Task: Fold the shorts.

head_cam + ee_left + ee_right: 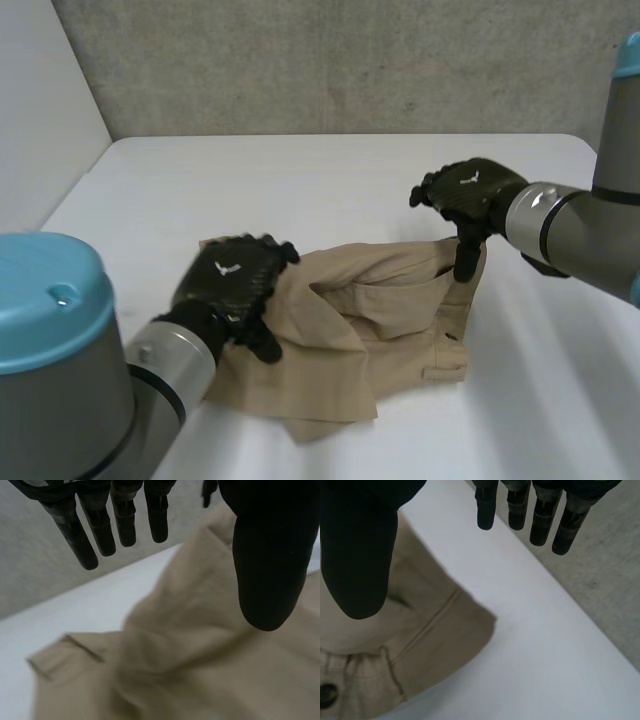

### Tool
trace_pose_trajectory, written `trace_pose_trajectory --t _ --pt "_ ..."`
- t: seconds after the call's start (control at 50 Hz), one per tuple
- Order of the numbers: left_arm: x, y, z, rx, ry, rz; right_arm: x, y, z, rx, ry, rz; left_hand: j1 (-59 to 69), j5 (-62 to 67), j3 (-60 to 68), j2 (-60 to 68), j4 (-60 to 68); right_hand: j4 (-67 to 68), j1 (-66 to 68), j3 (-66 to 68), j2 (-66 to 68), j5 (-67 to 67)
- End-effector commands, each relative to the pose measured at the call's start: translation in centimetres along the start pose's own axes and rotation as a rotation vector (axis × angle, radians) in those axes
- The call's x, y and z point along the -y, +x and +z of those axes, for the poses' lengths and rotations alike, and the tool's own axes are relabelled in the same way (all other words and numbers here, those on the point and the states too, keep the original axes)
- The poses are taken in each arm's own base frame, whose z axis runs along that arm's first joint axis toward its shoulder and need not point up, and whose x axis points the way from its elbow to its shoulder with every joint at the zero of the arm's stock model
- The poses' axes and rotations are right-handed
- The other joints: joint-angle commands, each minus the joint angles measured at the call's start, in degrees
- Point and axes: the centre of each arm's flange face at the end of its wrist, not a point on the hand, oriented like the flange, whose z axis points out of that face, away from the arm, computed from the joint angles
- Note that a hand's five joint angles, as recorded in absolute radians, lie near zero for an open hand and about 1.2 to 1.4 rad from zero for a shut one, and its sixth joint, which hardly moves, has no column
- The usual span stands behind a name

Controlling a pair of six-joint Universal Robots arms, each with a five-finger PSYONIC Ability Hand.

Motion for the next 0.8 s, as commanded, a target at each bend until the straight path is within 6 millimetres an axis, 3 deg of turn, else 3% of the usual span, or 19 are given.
trace_pose_trajectory --t 0.02,0.22,0.4,0.58,0.74,0.8 --pt "-0.6 0.8 2.0 -0.027 -0.034 -0.133 -1.4 -1.2 0.5 0.022 -0.02 0.014 2.37 2.25 3.11 2.61 2.67 12.84 14.63 13.77 13.65 13.04" --pt "0.3 1.2 4.6 -0.029 -0.003 -0.279 -3.8 -2.2 1.8 0.0 0.008 0.006 2.87 2.76 3.61 3.11 3.18 66.72 68.51 67.65 67.53 66.92" --pt "0.1 1.6 7.0 -0.017 -0.004 -0.384 -5.0 -3.3 1.7 0.013 0.003 -0.009 4.89 4.77 5.63 5.13 5.19 66.81 68.6 67.74 67.62 67.01" --pt "-1.3 2.3 7.9 0.02 -0.024 -0.375 -5.7 -3.7 1.1 0.024 -0.02 -0.002 6.23 6.12 6.98 6.48 6.54 66.81 68.6 67.74 67.62 67.01" --pt "-1.6 1.8 8.9 0.097 -0.009 -0.365 -4.2 -3.5 -0.7 0.003 0.028 -0.017 10.26 10.15 11.01 10.5 10.57 66.81 68.6 67.74 67.62 67.01" --pt "-1.4 1.5 9.5 0.122 0.005 -0.362 -3.3 -3.2 -1.4 -0.021 0.06 -0.028 17.97 17.86 18.72 18.21 18.28 66.81 68.6 67.74 67.62 67.01"
